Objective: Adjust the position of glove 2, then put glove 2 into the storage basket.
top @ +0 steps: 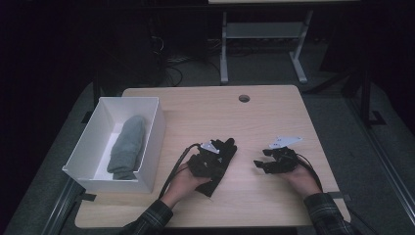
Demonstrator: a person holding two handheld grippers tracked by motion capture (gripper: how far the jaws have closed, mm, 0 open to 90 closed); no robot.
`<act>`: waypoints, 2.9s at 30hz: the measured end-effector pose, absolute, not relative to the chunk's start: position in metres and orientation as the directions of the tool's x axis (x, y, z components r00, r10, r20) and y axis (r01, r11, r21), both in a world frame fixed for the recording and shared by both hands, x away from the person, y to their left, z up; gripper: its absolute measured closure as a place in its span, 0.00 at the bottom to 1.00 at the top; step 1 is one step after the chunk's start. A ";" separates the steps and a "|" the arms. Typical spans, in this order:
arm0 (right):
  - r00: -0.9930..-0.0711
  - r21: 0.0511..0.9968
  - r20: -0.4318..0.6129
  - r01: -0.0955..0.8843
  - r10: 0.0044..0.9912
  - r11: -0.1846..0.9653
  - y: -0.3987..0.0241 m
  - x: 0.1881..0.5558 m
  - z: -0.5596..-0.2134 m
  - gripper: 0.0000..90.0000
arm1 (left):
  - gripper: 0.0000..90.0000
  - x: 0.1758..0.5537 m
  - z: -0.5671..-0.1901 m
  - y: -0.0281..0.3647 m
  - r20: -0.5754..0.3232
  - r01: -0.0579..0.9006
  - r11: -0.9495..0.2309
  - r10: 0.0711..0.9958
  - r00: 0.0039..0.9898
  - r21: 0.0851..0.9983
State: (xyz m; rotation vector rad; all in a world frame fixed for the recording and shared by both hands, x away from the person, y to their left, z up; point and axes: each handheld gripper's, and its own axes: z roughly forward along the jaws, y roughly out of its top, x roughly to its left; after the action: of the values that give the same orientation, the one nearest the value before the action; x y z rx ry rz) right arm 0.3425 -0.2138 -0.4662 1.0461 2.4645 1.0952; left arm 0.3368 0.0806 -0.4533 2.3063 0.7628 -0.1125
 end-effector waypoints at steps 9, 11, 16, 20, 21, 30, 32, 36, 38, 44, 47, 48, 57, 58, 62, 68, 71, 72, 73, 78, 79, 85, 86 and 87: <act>-0.685 0.704 0.038 0.535 0.728 0.467 -0.231 0.335 -0.475 0.40 | 1.00 0.330 -0.448 0.108 -0.212 0.525 -0.639 0.503 0.838 0.562; -0.680 0.711 0.046 0.537 0.732 0.454 -0.236 0.336 -0.476 0.40 | 0.99 0.329 -0.447 0.111 -0.200 0.518 -0.647 0.502 0.842 0.559; -0.679 0.717 0.040 0.531 0.733 0.452 -0.235 0.338 -0.477 0.37 | 0.94 0.330 -0.440 0.115 -0.180 0.503 -0.640 0.502 0.846 0.581; -0.677 0.725 0.038 0.525 0.735 0.446 -0.233 0.338 -0.479 0.32 | 0.79 0.331 -0.434 0.117 -0.152 0.491 -0.612 0.520 0.840 0.620; -0.676 0.726 0.038 0.525 0.736 0.445 -0.233 0.338 -0.479 0.32 | 0.72 0.330 -0.434 0.117 -0.154 0.497 -0.595 0.532 0.832 0.632; -0.669 0.730 0.037 0.526 0.742 0.437 -0.232 0.340 -0.482 0.21 | 0.28 0.345 -0.432 0.118 -0.096 0.496 -0.571 0.589 0.803 0.654; -0.669 0.728 0.038 0.528 0.743 0.437 -0.232 0.340 -0.482 0.20 | 0.24 0.347 -0.434 0.116 -0.079 0.492 -0.582 0.591 0.803 0.648; -0.669 0.727 0.037 0.528 0.743 0.439 -0.231 0.340 -0.482 0.19 | 0.18 0.349 -0.437 0.112 -0.040 0.477 -0.596 0.598 0.801 0.646; -0.668 0.727 0.038 0.529 0.743 0.438 -0.231 0.340 -0.482 0.19 | 0.18 0.351 -0.439 0.110 -0.034 0.481 -0.598 0.604 0.796 0.641; -0.668 0.726 0.036 0.529 0.743 0.440 -0.231 0.340 -0.482 0.19 | 0.16 0.356 -0.448 0.107 0.023 0.481 -0.635 0.617 0.786 0.605; -0.668 0.726 0.036 0.529 0.744 0.440 -0.231 0.340 -0.482 0.19 | 0.16 0.358 -0.453 0.106 0.018 0.492 -0.640 0.619 0.785 0.590; -0.668 0.726 0.036 0.529 0.744 0.440 -0.231 0.340 -0.482 0.19 | 0.16 0.358 -0.454 0.106 0.012 0.494 -0.641 0.618 0.786 0.588; -0.666 0.727 0.038 0.530 0.745 0.437 -0.231 0.339 -0.482 0.19 | 0.23 0.359 -0.459 0.113 -0.027 0.506 -0.626 0.613 0.790 0.594; -0.666 0.726 0.038 0.531 0.745 0.437 -0.231 0.339 -0.482 0.19 | 0.24 0.359 -0.460 0.113 -0.025 0.505 -0.626 0.613 0.789 0.594; -0.666 0.726 0.038 0.531 0.745 0.437 -0.231 0.339 -0.482 0.19 | 0.33 0.357 -0.458 0.113 -0.032 0.498 -0.631 0.600 0.799 0.595; -0.665 0.727 0.038 0.531 0.745 0.437 -0.231 0.339 -0.482 0.19 | 0.67 0.353 -0.453 0.110 -0.054 0.478 -0.659 0.555 0.830 0.581; -0.665 0.726 0.038 0.531 0.745 0.437 -0.231 0.339 -0.482 0.19 | 0.71 0.353 -0.452 0.107 -0.058 0.488 -0.664 0.558 0.828 0.566; -0.665 0.726 0.038 0.531 0.746 0.437 -0.231 0.339 -0.482 0.19 | 0.71 0.353 -0.451 0.107 -0.062 0.488 -0.664 0.556 0.829 0.567; -0.665 0.726 0.038 0.531 0.746 0.437 -0.231 0.339 -0.482 0.19 | 0.72 0.353 -0.451 0.108 -0.064 0.489 -0.662 0.556 0.828 0.568; -0.665 0.726 0.038 0.531 0.746 0.437 -0.231 0.339 -0.482 0.19 | 0.73 0.356 -0.446 0.109 -0.102 0.510 -0.652 0.557 0.824 0.561; -0.665 0.726 0.038 0.531 0.746 0.437 -0.231 0.339 -0.482 0.19 | 0.73 0.355 -0.444 0.109 -0.107 0.514 -0.647 0.560 0.822 0.563; -0.663 0.728 0.038 0.530 0.747 0.434 -0.230 0.339 -0.482 0.19 | 0.73 0.353 -0.426 0.109 -0.144 0.537 -0.594 0.580 0.802 0.599; -0.663 0.728 0.037 0.530 0.747 0.434 -0.230 0.339 -0.482 0.19 | 0.73 0.353 -0.422 0.111 -0.147 0.539 -0.588 0.582 0.800 0.603; -0.663 0.728 0.038 0.530 0.747 0.434 -0.230 0.339 -0.482 0.19 | 0.73 0.353 -0.417 0.112 -0.155 0.543 -0.582 0.583 0.798 0.605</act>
State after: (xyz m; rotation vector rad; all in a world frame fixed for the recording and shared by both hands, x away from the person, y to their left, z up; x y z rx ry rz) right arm 0.3387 -0.2304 -0.4819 1.1022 2.3999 1.0628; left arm 0.3533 0.1117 -0.4171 2.3253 0.8285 0.0785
